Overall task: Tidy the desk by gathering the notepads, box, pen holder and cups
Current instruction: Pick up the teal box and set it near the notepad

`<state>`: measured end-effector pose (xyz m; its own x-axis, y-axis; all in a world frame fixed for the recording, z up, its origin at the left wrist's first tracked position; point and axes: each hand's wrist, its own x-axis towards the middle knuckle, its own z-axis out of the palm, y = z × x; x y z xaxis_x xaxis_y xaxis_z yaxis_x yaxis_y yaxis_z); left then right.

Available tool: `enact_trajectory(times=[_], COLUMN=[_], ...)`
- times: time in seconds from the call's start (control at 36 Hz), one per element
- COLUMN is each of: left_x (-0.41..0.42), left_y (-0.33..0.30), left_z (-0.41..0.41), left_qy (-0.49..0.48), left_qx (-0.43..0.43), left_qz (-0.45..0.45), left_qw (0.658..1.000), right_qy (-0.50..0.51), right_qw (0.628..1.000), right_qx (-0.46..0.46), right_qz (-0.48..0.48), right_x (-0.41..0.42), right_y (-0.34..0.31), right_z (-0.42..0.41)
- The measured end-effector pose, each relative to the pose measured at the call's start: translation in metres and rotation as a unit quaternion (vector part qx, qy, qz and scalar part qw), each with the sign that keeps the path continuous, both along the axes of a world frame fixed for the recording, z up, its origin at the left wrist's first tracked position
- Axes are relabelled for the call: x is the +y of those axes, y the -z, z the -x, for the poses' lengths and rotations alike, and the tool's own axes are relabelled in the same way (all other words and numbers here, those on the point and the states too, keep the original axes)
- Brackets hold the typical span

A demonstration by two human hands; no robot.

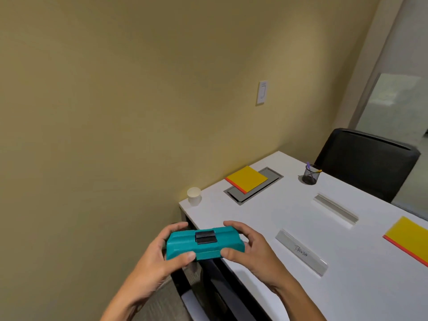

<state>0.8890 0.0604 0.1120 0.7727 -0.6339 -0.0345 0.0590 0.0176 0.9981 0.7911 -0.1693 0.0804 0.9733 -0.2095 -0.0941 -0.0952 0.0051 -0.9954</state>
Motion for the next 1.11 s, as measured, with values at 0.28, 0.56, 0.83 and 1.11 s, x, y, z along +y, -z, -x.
enact_trajectory(times=[0.28, 0.56, 0.83, 1.11], left_x=[-0.033, -0.049, -0.067, -0.105], left_y=[0.018, 0.044, 0.057, 0.080], left_z=[-0.073, -0.177, -0.255, -0.271], left_qy=[0.044, 0.175, 0.249, 0.269], left_qx=[0.000, 0.030, 0.037, -0.101], left_qz=[-0.014, 0.007, -0.057, -0.153], left_qw=[0.999, 0.984, 0.966, 0.946], right_qy=[0.052, 0.091, 0.198, 0.244], right_qw=[0.988, 0.917, 0.893, 0.881], right_qx=[0.039, 0.120, 0.167, 0.215], right_qz=[0.139, 0.368, 0.367, 0.345], right_x=[-0.010, 0.024, 0.046, 0.016], right_y=[0.003, 0.014, 0.027, 0.037], right_z=[-0.033, -0.100, -0.153, -0.157])
